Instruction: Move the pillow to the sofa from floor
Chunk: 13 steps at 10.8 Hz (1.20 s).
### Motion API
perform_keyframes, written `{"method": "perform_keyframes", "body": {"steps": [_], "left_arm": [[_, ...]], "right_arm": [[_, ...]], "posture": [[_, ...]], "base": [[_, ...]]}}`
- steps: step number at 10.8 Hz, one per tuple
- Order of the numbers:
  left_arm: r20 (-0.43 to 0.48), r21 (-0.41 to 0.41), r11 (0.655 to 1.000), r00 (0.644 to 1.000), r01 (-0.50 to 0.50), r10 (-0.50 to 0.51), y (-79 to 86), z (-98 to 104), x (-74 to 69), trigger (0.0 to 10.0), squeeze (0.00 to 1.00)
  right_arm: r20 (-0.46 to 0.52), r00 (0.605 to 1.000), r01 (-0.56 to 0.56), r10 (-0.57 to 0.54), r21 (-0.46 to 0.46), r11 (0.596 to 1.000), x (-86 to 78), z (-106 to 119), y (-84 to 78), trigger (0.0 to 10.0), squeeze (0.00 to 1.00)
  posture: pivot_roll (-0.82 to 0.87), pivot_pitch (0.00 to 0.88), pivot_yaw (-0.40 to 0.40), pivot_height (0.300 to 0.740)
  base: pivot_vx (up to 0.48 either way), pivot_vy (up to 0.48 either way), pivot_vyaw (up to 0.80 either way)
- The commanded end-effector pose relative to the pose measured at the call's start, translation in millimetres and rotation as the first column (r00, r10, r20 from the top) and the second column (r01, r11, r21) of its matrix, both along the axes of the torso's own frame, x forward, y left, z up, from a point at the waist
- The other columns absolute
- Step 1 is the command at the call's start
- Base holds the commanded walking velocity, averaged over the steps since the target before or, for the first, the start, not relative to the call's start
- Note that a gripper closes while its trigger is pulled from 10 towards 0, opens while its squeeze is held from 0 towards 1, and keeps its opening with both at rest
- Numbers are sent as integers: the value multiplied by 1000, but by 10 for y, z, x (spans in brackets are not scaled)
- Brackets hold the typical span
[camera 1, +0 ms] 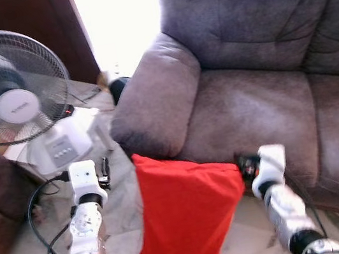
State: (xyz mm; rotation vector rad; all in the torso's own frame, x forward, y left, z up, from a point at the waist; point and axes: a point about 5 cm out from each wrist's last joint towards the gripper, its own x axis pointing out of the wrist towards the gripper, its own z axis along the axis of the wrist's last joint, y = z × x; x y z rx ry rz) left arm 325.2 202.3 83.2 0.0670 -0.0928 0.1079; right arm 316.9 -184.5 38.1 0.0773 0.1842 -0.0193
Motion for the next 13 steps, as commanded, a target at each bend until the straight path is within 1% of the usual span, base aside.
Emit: {"method": "perform_keyframes", "body": {"steps": [1, 2, 3, 4, 6, 8, 11, 12, 13], "left_arm": [[116, -11, 1000, 993, 12, -11, 15, 291, 86, 10000, 0], [196, 24, 998, 979, 59, -62, -68, 530, 158, 10000, 0], [242, 68, 994, 965, 90, -104, -144, 671, 183, 10000, 0], [240, 90, 991, 964, 94, -114, -190, 646, 160, 10000, 0], [187, 66, 995, 979, 73, -85, -164, 494, 101, 10000, 0], [169, 54, 996, 982, 77, -85, -182, 455, 69, 10000, 0], [146, 50, 994, 984, 95, -101, -247, 401, 18, 10000, 0], [144, 47, 994, 984, 102, -107, -256, 401, 24, 10000, 0], [109, 35, 992, 986, 121, -124, -273, 357, 42, 10000, 0]], "right_arm": [[64, 998, -14, 13, 18, 1000, 71, 117, 61, 10000, 0], [122, 992, -18, 14, 28, 999, 157, 257, 93, 10000, 0], [167, 985, -39, 31, 45, 998, 224, 375, 135, 10000, 0], [190, 981, -53, 41, 57, 997, 237, 418, 155, 10000, 0], [164, 986, -28, 25, 21, 999, 165, 327, 87, 10000, 0], [188, 982, -19, 13, 33, 999, 130, 332, 42, 10000, 0], [216, 976, -43, 34, 37, 998, 183, 424, 103, 10000, 0], [216, 975, -52, 43, 38, 998, 189, 428, 132, 10000, 0], [192, 980, -60, 54, 28, 998, 177, 383, 154, 10000, 0]], "posture": [[121, 147, 3, 740], [122, 155, -2, 740], [118, 164, -4, 740], [119, 170, -6, 740], [118, 180, -6, 740], [116, 183, 0, 740], [122, 181, -1, 740], [120, 181, -1, 740], [123, 181, -1, 740]], "base": [[0, 0, 0], [0, 0, 0], [0, 0, 0], [0, 0, 0], [0, 0, 0], [0, 0, 0], [0, 0, 0], [0, 0, 0], [0, 0, 0]]}}
